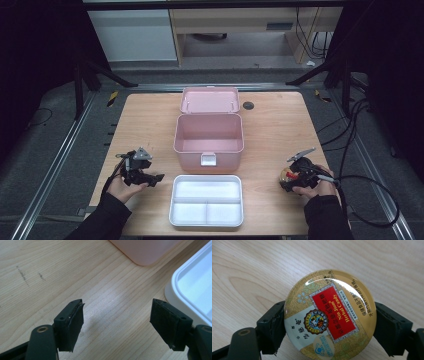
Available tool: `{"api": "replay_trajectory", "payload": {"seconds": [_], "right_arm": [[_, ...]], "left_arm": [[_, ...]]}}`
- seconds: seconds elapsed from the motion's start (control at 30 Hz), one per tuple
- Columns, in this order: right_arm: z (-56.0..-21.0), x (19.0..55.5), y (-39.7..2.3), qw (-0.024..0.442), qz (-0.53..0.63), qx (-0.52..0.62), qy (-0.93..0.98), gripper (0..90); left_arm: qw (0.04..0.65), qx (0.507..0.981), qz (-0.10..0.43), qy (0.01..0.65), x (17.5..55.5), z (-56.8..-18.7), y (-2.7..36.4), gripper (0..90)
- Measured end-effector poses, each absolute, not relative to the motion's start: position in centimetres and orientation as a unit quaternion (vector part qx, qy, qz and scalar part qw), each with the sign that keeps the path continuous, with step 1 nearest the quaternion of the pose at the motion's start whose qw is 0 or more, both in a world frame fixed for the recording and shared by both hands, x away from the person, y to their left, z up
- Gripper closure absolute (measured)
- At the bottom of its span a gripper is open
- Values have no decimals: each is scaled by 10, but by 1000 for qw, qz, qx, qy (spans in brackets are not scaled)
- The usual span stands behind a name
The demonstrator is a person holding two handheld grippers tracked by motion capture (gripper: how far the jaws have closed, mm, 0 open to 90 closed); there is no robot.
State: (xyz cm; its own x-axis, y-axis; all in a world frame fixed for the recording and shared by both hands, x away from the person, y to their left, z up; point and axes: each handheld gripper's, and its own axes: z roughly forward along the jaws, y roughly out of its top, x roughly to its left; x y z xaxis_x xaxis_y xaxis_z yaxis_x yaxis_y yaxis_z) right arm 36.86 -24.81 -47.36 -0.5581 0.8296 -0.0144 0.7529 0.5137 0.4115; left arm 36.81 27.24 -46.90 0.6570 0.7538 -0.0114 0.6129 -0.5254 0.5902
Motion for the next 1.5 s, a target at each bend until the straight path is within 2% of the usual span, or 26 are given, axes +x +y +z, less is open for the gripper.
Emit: {"api": "replay_trajectory", "payload": {"seconds": [0.33,1.0,1.5], "right_arm": [[-438,373,-234,121,224,436,863,206],[-354,408,-182,170,297,372,863,206],[-323,446,-126,173,313,321,877,206]], "left_arm": [[280,868,120,393,369,-471,270,262],[274,870,120,392,369,-473,270,261],[271,872,119,391,370,-475,269,260]]}}
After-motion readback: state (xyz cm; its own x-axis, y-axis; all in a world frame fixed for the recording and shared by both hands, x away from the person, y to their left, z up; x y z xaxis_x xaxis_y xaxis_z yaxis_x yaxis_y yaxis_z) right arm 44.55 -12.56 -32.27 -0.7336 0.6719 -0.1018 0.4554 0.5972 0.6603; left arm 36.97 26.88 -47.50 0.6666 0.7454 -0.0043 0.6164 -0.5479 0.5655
